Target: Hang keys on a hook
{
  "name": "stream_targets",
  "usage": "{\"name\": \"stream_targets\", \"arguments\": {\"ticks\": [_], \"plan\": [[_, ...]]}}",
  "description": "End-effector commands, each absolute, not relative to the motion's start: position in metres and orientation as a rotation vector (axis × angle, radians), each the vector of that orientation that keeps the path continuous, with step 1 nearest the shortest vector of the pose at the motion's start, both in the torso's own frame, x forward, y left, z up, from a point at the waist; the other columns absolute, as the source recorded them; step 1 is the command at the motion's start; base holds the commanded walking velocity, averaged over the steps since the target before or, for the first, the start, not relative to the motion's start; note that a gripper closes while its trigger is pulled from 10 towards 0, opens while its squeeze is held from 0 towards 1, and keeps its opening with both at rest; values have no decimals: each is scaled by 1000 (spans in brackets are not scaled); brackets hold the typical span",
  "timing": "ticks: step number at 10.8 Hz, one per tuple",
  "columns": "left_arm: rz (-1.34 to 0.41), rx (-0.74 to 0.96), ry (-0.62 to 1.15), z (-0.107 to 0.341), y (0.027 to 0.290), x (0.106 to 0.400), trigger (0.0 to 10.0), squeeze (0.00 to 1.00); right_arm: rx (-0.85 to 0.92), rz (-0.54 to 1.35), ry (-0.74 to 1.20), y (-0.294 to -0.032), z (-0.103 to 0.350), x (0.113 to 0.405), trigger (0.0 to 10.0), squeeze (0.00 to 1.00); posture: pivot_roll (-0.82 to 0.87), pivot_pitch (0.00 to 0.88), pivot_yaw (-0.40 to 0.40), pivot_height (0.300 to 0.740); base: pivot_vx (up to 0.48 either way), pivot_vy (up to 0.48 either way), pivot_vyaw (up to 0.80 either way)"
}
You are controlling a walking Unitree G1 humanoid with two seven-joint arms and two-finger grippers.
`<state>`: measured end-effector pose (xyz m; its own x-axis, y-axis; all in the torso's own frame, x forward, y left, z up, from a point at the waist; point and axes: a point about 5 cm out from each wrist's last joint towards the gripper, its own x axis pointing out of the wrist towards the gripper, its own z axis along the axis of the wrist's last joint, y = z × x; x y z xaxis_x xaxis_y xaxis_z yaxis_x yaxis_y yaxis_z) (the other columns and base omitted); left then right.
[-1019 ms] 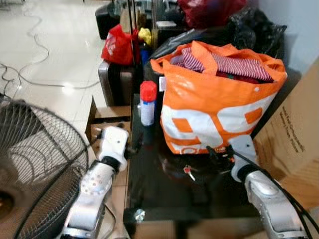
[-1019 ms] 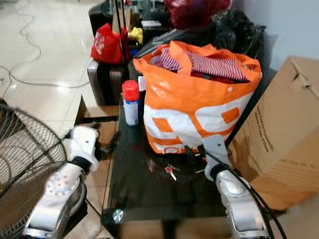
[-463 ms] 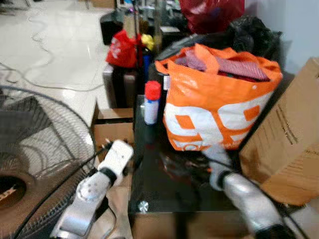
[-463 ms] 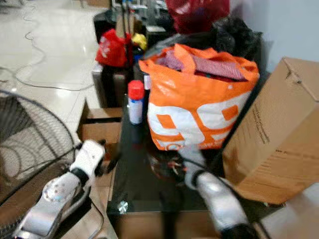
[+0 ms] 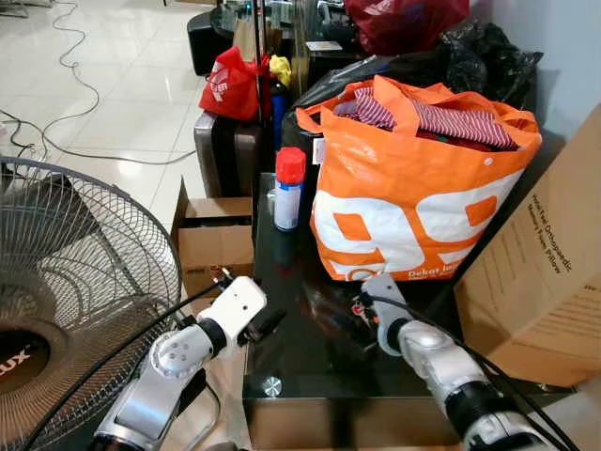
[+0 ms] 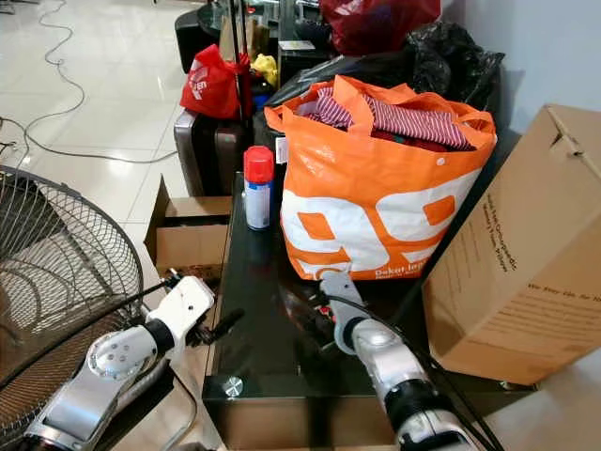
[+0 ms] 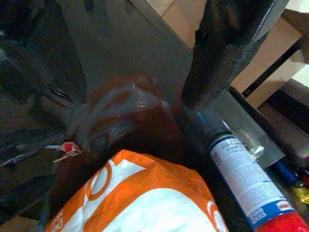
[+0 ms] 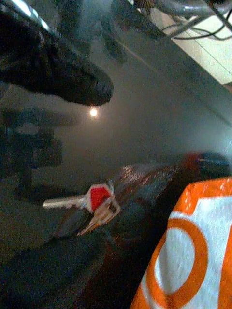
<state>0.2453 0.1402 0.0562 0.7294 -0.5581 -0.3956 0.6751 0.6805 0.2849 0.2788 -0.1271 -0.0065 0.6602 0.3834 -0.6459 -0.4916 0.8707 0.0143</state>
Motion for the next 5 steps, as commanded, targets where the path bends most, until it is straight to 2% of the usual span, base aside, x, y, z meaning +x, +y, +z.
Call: {"name": "stream_targets", "arguments": {"ticks": [1,2,5], "plan": [[-720,443,281,58,138,244,10000,0,-198,501,674,-126,-4,283,667,0,-10,35,-51,740,0,0,0],[-730,440,281,59,137,241,10000,0,-217,458,655,-126,-3,290,0,0,0,60,-57,740,0,0,0],[-751,444,280,65,141,232,10000,0,-244,409,642,-129,-1,298,0,0,26,143,-63,740,0,0,0]]}}
